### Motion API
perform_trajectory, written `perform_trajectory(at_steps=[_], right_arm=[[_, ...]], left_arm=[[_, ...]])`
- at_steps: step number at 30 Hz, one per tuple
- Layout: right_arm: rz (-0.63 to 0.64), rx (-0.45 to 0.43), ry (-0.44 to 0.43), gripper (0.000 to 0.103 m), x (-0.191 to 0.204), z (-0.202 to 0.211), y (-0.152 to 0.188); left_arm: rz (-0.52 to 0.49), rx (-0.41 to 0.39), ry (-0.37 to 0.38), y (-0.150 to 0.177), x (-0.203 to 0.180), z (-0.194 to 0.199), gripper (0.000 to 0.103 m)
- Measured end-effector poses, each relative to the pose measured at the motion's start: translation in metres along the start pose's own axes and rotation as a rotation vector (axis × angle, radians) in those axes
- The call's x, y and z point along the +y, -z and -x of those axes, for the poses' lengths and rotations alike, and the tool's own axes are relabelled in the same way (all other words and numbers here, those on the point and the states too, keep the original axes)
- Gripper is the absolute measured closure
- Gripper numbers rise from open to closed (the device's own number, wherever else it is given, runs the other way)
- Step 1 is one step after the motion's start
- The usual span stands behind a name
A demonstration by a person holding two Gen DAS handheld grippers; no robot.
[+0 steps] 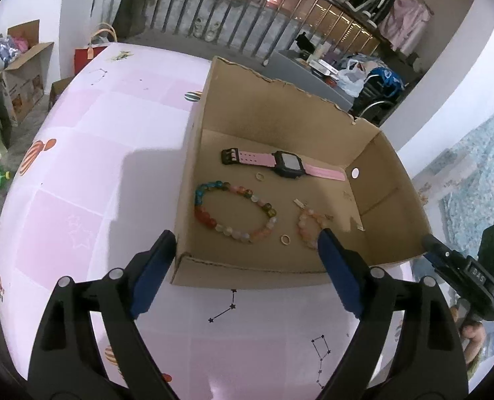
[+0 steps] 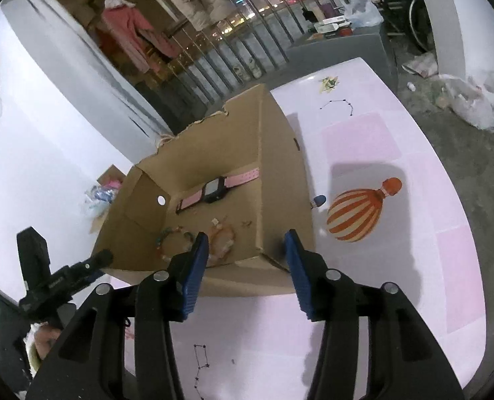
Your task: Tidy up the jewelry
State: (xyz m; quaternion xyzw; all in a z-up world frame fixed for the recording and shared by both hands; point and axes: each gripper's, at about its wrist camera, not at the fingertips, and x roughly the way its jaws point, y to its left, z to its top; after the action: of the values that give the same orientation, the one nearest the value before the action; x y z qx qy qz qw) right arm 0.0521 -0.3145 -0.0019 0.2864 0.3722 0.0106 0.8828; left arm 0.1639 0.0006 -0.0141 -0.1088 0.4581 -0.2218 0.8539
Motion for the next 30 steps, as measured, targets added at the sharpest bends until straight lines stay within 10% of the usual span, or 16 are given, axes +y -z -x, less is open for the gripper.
perform_trajectory(at_steps=[19,30], right_arm=[[0.015,-0.004,0.036,0.054,0.004,0.032,0.030],[0.264,-0.126,0.287,0.021,0.052,0.083,0.062]], left_arm=[[-0.020,-0.015,-0.040,0.021,-0.004,0.030,0.018],[-0.193,-0.163,-0.202,0.045,-0.026,0.077,0.012]])
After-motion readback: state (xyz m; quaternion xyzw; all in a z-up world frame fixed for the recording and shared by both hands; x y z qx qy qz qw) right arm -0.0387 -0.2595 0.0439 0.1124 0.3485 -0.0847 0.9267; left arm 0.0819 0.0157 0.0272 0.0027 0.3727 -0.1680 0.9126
